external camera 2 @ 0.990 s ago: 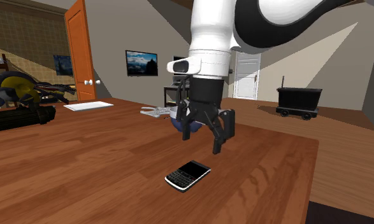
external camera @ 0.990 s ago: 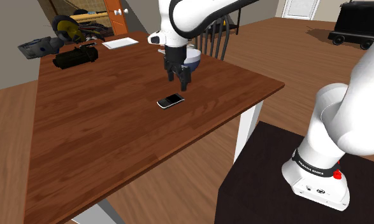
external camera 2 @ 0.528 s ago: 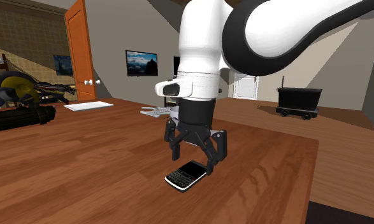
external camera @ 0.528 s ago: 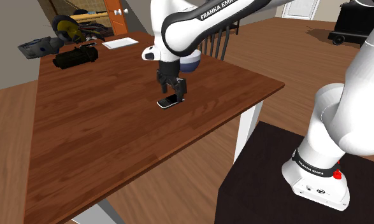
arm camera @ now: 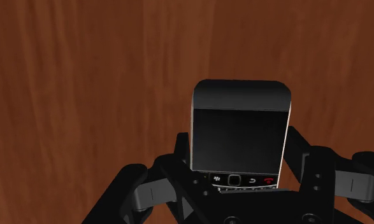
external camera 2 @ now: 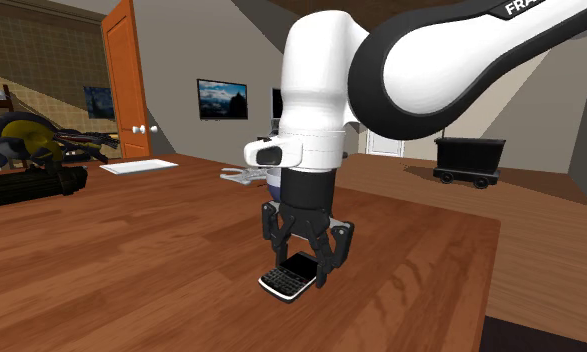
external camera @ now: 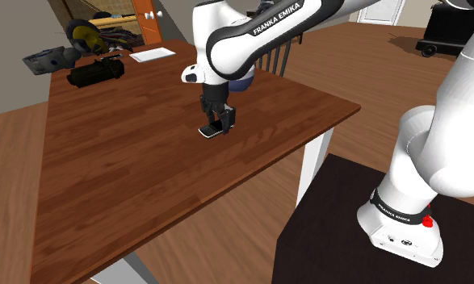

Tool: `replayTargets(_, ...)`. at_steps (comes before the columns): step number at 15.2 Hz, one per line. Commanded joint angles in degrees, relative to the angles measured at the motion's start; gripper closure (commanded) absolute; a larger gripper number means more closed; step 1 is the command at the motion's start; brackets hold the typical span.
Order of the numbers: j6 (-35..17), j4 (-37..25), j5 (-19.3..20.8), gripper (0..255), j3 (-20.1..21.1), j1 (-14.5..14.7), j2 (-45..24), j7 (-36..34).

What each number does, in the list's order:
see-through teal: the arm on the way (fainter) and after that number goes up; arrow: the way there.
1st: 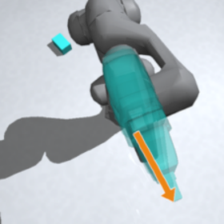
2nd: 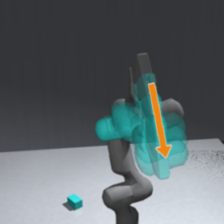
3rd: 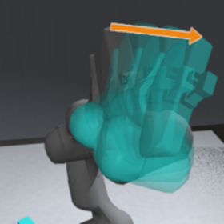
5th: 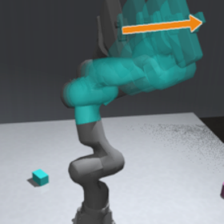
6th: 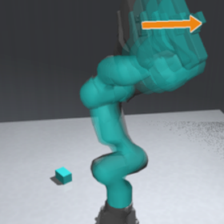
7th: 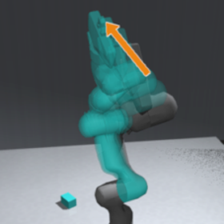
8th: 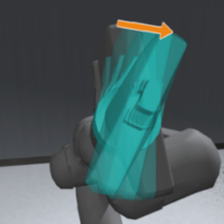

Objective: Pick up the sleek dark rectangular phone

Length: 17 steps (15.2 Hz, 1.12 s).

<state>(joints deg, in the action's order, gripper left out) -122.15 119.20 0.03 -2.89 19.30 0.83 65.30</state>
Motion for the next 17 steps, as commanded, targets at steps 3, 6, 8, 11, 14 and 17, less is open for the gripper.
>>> replayTargets(3, 0.0, 0.1, 0.0, 255, 0.0, 0.0, -0.1, 0.0)
replayTargets(6, 0.0, -0.1, 0.0, 255, 0.0, 0.0, -0.2, 0.1)
replayTargets(8, 1.5, -1.0, 0.0, 255, 0.0, 0.0, 0.3, 0.1)
replayTargets(11, 3.7, -2.6, 0.0, 255, 0.0, 0.0, 1.0, 0.1)
replayTargets(14, 6.0, -4.3, 0.1, 255, 0.0, 0.0, 1.5, 0.0)
replayTargets(17, 8.3, -6.2, 0.1, 255, 0.0, 0.0, 2.0, 0.0)
